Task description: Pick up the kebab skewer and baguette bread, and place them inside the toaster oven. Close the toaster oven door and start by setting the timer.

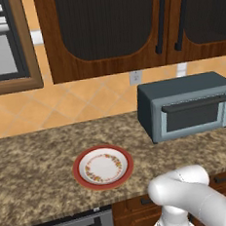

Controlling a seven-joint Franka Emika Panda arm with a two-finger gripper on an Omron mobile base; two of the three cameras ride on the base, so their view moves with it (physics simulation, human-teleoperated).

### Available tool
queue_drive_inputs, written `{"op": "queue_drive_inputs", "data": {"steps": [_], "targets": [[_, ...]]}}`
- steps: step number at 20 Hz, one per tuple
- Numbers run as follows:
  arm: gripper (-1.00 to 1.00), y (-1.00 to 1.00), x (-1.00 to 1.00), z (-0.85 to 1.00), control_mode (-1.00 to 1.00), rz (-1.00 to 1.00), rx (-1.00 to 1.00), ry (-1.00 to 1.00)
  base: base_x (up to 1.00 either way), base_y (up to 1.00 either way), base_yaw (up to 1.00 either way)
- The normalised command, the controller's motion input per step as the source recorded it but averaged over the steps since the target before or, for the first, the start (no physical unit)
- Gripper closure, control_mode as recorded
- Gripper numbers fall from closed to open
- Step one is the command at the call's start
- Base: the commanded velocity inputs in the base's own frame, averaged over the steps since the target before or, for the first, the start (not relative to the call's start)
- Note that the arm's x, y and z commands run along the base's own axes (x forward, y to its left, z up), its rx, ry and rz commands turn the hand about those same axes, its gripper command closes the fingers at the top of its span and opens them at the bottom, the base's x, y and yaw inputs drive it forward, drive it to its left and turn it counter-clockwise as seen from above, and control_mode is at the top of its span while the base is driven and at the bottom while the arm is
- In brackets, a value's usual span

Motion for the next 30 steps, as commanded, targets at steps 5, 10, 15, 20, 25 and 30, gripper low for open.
{"op": "queue_drive_inputs", "data": {"steps": [5,10,15,20,25,30], "targets": [[-1.00,-0.05,0.02,0.00,-1.00,0.03,0.00,0.00,0.00,0.00,0.00],[-1.00,-0.05,0.04,0.00,-1.00,0.00,0.00,0.00,0.00,0.00,0.00],[-1.00,-0.05,0.00,-0.16,-1.00,0.00,0.00,0.00,0.00,0.00,0.00],[-1.00,-0.01,0.00,-0.48,-1.00,0.00,0.00,0.00,0.00,0.00,0.00],[-1.00,-0.01,0.00,-0.36,-1.00,0.00,0.01,0.00,0.00,0.00,0.00],[-1.00,-0.08,0.00,-0.16,-1.00,0.00,0.03,0.00,0.00,0.00,0.00]]}}
